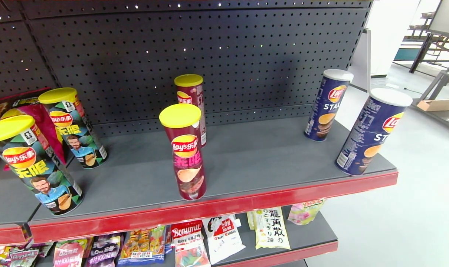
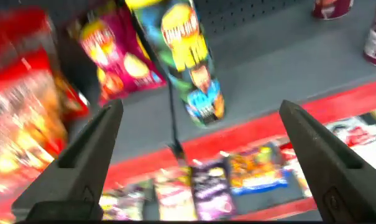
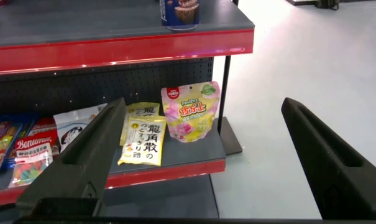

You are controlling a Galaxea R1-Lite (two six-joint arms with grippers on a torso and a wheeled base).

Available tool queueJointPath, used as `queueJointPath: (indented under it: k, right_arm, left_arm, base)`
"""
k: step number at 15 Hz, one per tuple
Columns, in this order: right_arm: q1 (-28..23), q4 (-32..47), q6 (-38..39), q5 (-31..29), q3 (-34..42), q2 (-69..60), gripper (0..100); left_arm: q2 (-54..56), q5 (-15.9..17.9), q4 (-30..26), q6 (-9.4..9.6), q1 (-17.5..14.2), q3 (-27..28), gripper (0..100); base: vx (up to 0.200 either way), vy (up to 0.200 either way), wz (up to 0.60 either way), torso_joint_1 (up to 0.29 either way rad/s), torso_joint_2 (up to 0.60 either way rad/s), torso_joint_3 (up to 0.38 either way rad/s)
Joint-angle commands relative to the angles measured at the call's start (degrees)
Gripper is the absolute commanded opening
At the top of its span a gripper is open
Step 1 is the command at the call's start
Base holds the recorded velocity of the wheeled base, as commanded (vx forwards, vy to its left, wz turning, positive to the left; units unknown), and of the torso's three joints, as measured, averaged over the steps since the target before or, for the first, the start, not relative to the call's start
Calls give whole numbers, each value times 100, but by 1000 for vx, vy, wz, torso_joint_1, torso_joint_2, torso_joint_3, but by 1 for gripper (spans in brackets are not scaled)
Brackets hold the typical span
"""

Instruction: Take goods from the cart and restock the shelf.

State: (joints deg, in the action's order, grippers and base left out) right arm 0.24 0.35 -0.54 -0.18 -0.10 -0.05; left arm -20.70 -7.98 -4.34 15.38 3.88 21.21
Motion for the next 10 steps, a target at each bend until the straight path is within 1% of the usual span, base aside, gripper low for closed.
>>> queueJointPath:
  k: [1,2,3,4,5,6,7,8,9,10]
  right_arm:
    - [2,0,18,1,1,5,100]
    - [2,0,27,1,1,5,100]
    - [2,0,27,1,1,5,100]
    - [2,0,27,1,1,5,100]
    - [2,9,10,1,1,5,100]
    - [2,9,10,1,1,5,100]
    - [2,9,1,9,1,5,100]
    - [2,0,1,9,1,5,100]
    - [2,0,10,1,1,5,100]
    - [2,0,10,1,1,5,100]
  left_arm:
    - [532,-116,-14,-370,-27,-319,100]
    - [804,-406,-23,-370,-106,-513,100]
    - [804,-406,-23,-370,-106,-513,100]
    - [1481,-652,-49,-370,-142,-1119,100]
    - [1613,-274,3,-493,-124,-1277,100]
    - [1595,69,12,-853,-124,-1242,100]
    - [1595,359,12,-1125,-124,-1330,100]
    - [1595,473,12,-1187,-124,-1462,100]
    - [1595,544,56,-1213,-124,-1840,100]
    - [1587,746,179,-1222,-115,-1893,100]
  base:
    - [0,0,0,0,0,0]
    - [0,0,0,0,0,0]
    - [0,0,0,0,0,0]
    - [0,0,0,0,0,0]
    - [0,0,0,0,0,0]
    - [0,0,0,0,0,0]
    - [0,0,0,0,0,0]
    - [0,0,0,0,0,0]
    - [0,0,0,0,0,0]
    - [0,0,0,0,0,0]
